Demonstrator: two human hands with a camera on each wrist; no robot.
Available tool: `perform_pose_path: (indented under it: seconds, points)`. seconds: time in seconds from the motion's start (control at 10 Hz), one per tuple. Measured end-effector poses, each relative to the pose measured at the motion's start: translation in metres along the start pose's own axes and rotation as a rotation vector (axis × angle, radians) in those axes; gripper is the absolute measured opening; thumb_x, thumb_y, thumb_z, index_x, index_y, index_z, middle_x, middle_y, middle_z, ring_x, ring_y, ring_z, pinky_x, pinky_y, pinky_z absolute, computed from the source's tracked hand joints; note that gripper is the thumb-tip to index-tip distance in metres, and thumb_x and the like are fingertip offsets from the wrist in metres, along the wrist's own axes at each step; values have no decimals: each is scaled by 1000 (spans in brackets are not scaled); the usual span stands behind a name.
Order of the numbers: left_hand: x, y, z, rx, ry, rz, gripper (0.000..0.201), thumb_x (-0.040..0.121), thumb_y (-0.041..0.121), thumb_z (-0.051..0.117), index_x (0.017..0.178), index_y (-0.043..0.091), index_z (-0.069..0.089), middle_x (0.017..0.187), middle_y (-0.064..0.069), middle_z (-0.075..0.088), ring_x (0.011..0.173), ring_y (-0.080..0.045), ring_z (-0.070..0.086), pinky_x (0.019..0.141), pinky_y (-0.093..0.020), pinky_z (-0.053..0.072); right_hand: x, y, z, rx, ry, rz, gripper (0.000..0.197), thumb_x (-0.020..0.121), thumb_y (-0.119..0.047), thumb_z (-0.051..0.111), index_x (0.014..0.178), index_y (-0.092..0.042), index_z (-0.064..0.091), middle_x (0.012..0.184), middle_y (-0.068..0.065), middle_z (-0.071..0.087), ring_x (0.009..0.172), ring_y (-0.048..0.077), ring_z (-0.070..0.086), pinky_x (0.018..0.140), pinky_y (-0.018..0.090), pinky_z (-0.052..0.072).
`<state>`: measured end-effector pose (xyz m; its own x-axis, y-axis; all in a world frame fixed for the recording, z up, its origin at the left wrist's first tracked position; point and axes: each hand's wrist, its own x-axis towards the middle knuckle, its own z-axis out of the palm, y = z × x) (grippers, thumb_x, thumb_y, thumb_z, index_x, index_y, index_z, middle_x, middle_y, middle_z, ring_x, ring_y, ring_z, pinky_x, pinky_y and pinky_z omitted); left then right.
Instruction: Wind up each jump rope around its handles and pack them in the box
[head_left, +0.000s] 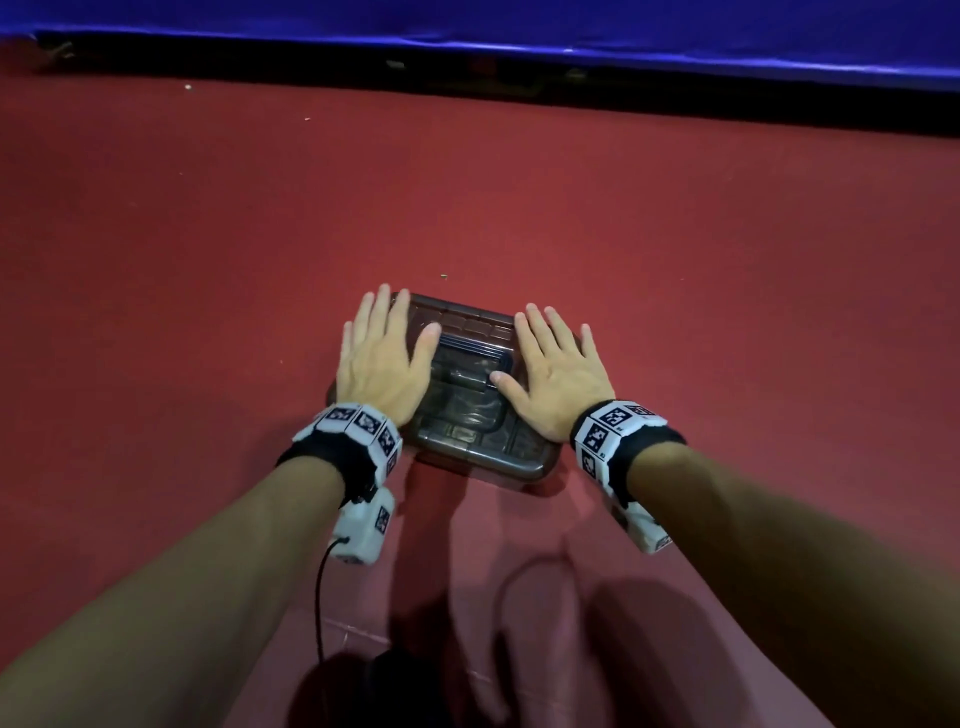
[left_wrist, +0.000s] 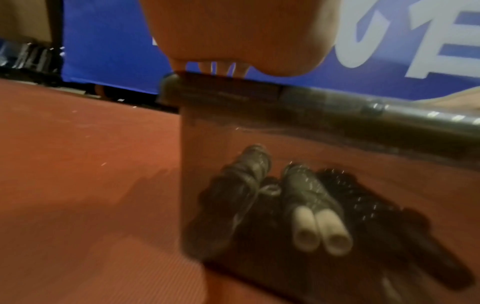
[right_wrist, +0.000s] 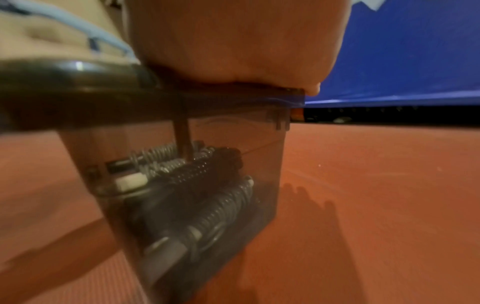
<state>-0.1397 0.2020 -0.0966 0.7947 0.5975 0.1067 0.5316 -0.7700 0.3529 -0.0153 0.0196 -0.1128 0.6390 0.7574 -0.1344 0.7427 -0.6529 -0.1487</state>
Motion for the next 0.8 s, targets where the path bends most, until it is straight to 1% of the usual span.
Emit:
perform_pose_path:
  seconds: [0.1,0.2,0.3,0.4,0.5,0.6,0.7,0.8]
  points:
    - [19,27,1,-26,-55,70,68,105,60,21,164,29,11,172,2,1,158,-17,-7,128,-46,-4,-2,0,3,34,47,-7,82,100,-67,18,163,-18,-1,171,-1,-6,157,19,-8,126,51,-1]
    - [35,39,18,69,-154,93,69,102,66,16,163,35,3,172,2,-7,157,-19,-14,126,-53,-8,-2,5,6,134,114,-14,78,101,-63,22,163,-17,6,171,-1,0,157,16,-4,127,44,2]
    - [40,36,46,232,-197,32,76,96,74,13,163,38,0,172,2,-9,158,-21,-12,126,-56,-4,-1,12,12,279,166,19,76,103,-57,29,162,-13,12,171,1,3,157,16,-2,128,39,4]
    - [36,37,52,296,-178,18,78,95,77,13,163,37,11,172,0,5,159,-23,-2,125,-57,0,-5,12,12,382,223,50,71,103,-53,33,160,-11,22,168,4,19,156,21,11,127,40,13]
    - [46,48,34,260,-178,-25,81,95,72,2,157,33,36,166,1,31,157,-21,11,125,-57,0,0,18,-6,483,162,65,61,104,-52,33,152,-15,39,155,1,44,144,20,35,118,38,32]
    - [74,83,14,62,-190,-73,66,106,57,17,141,20,60,151,-4,53,150,-23,32,123,-45,17,21,52,-43,658,-17,117,54,106,-50,35,141,-13,52,144,7,55,134,25,48,111,38,38]
    - [110,132,-23,-108,-285,-85,59,108,54,27,120,15,70,125,-11,69,121,-33,59,99,-42,43,30,96,-96,665,45,250,48,106,-47,37,126,-11,62,132,13,63,126,31,54,107,41,41]
    - [132,186,-70,-205,-427,-4,56,108,54,29,129,18,67,134,-7,67,127,-29,58,109,-42,41,19,122,-162,724,69,354,43,107,-42,40,118,-9,65,122,16,68,119,34,59,100,40,45]
